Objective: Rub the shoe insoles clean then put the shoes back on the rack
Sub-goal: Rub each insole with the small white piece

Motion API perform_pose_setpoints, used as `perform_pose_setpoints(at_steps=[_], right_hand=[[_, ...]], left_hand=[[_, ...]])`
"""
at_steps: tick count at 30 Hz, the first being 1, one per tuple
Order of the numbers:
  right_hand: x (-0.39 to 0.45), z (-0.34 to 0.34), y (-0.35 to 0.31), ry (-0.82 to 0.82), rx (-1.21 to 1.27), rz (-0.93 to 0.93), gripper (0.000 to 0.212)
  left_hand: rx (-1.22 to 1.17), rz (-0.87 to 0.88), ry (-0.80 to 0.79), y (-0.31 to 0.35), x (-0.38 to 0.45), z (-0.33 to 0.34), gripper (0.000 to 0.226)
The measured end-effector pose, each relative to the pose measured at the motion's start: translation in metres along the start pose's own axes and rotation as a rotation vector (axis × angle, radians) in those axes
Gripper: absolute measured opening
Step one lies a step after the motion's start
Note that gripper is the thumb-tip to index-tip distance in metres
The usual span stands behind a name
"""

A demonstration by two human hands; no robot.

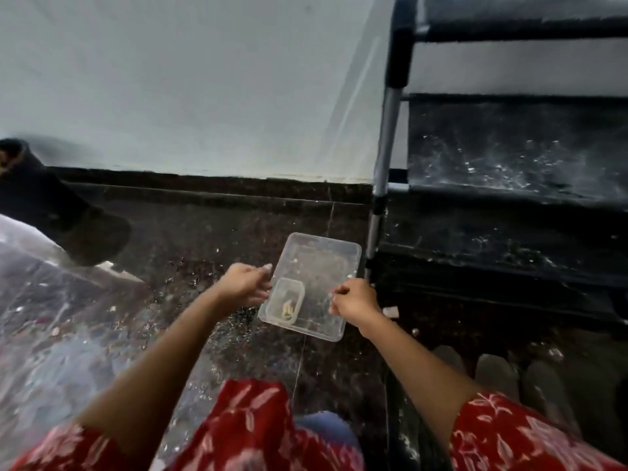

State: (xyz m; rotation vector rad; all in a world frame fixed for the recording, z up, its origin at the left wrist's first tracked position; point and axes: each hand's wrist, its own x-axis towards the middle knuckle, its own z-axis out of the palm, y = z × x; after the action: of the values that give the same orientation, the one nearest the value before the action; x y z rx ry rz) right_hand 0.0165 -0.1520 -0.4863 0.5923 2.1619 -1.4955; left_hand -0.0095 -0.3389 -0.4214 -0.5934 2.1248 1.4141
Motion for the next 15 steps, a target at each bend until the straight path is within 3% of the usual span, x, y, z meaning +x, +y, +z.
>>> perform_pose_setpoints(at_steps=[5, 11, 15], right_hand=[[0.049, 0.059, 0.010, -0.095, -0.036, 0.021, 0.016], [0.093, 0.127, 0.014, -0.231, 0.028, 0.117, 0.030], [0.109, 0.152, 0.014, -0.265, 0.259, 0.274, 0.034]], left_hand=[[-0.213, -0.036, 0.041, -0.048, 0.055, 0.020, 0.046], [-0.307, -0.011, 0.054, -0.087, 0.095, 0.027, 0.055], [-0.356, -0.023, 0.017, -0.101, 0.115, 0.033, 0.062]])
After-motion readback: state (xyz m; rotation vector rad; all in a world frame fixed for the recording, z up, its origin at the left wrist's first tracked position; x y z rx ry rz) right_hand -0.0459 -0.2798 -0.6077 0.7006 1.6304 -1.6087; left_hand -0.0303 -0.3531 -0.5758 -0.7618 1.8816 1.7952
